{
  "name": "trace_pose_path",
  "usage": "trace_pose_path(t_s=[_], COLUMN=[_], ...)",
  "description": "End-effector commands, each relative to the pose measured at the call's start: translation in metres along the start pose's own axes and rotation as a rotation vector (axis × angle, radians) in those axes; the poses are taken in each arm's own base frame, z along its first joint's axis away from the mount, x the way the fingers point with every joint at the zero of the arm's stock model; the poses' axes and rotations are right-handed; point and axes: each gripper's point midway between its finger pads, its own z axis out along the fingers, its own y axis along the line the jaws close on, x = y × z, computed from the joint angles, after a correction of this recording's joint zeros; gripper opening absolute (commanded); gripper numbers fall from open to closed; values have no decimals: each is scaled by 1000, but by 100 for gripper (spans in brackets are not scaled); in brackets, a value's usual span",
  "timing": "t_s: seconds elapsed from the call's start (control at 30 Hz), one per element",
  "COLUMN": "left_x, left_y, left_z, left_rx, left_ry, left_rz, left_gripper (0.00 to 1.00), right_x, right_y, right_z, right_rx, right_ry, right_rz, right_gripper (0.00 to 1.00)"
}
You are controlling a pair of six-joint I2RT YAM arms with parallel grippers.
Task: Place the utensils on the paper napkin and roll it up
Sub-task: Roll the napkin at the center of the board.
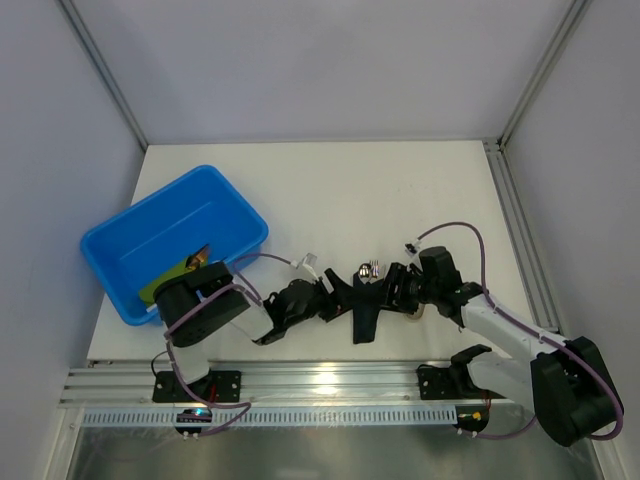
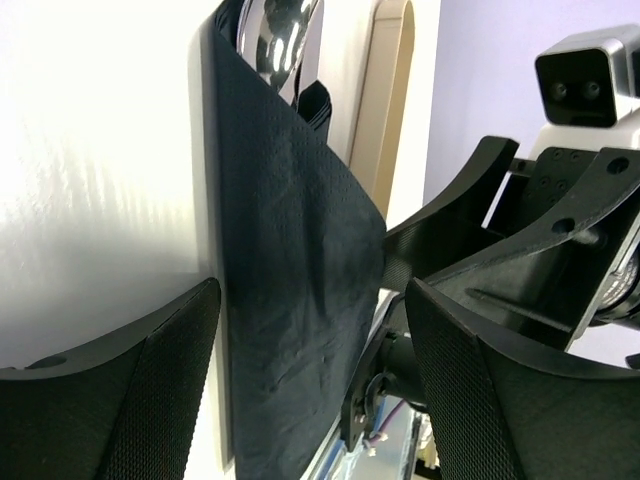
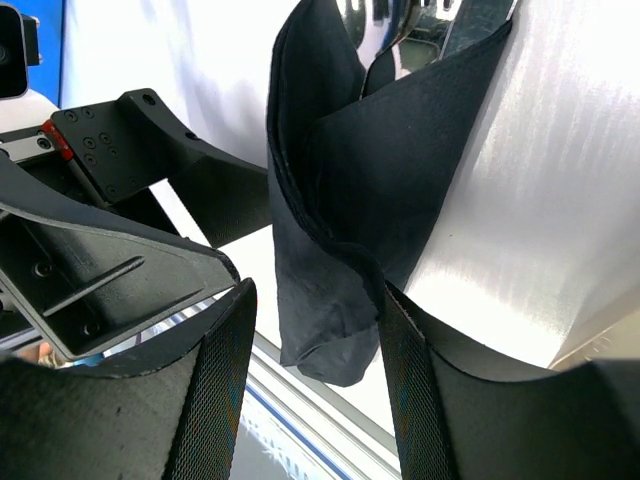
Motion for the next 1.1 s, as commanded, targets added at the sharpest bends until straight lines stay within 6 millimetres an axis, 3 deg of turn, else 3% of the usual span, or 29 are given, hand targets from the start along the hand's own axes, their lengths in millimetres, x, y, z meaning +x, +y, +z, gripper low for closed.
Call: trace_pose_path(t_s=[0.0, 0.17, 0.27, 0.43, 0.77, 0.97, 1.07], left_x=[-4, -5, -7, -14, -24, -26, -26], left_y=[31, 20, 11, 7, 3, -9, -11], left_z=[-12, -13, -15, -16, -12, -5, -3], left_rx=[-122, -107, -81, -89, -181, -166, -169], left_ry=[-35, -27, -33, -41, -58, -52, -45], left_rz=[97, 120, 107, 88, 27, -1, -6], left_gripper=[76, 73, 73, 76, 78, 78, 78], right_x=[-12, -11, -8, -12, 5, -1, -12], right_y=[21, 29, 45, 56, 69, 84, 76], right_z=[-5, -6, -8, -1, -5, -15, -18], right_rx=[-65, -119, -210, -266, -303, -344, -253], right_ry=[-22, -12, 6, 42, 113, 80, 12], right_rz=[-73, -129, -154, -177, -267, -291, -257], right_gripper=[55, 55, 53, 53, 55, 59, 59])
